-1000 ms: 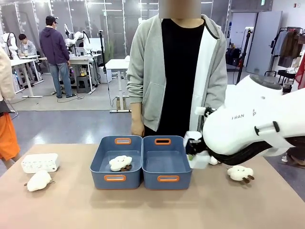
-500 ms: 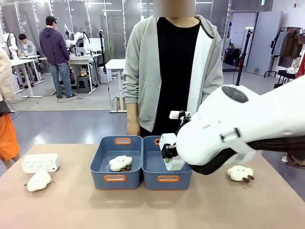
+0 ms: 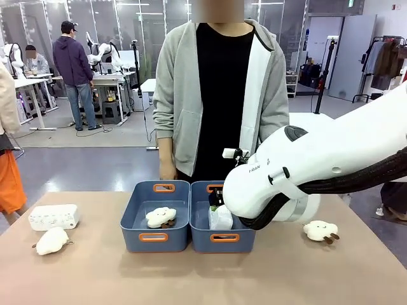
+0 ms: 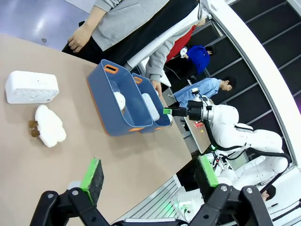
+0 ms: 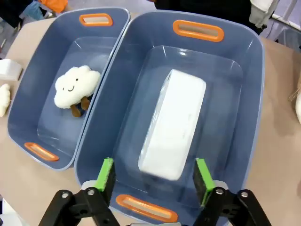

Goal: Sort the digital clocks into the basket.
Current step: Pick up the Digital clock from the table and place it into the empty Plastic storage basket.

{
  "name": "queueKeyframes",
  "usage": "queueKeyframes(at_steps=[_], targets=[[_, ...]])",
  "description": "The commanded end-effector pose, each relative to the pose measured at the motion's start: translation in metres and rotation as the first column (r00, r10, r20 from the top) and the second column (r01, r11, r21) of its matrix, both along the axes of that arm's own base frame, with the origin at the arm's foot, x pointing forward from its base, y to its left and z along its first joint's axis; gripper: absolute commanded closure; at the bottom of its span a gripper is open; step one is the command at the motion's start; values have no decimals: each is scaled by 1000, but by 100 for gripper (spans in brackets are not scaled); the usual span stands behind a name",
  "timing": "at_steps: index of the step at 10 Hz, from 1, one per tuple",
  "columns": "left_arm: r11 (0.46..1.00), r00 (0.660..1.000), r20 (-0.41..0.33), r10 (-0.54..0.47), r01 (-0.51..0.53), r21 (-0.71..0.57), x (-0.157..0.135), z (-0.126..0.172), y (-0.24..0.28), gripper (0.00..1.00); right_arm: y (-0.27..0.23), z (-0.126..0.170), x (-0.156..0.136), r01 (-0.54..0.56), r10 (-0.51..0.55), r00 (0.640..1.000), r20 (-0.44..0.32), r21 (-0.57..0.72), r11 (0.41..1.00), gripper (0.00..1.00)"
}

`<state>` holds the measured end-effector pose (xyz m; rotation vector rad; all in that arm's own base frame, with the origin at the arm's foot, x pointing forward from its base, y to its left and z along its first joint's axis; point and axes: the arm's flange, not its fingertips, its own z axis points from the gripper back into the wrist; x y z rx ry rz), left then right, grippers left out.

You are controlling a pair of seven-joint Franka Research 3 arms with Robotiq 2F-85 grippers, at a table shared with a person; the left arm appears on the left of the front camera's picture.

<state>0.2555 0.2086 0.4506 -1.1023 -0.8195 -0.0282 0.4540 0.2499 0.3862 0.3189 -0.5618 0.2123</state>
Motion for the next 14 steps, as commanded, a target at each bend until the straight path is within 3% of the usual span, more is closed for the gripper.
queueKeyframes(at_steps=[1, 13, 14], targets=[[1000, 1000, 29, -3, 4, -15, 0, 1, 2, 0, -10, -1, -8, -19, 19, 1000, 3, 19, 1000, 0], [1000, 1000, 29, -3, 4, -15, 0, 1, 2, 0, -3, 1, -4, 4, -4, 1000, -6, 5, 1000, 0], [1000, 1000, 29, -3, 4, -15, 0, 1, 2, 0, -8, 18, -20, -68, 76, 994, -83, 97, 993, 0]])
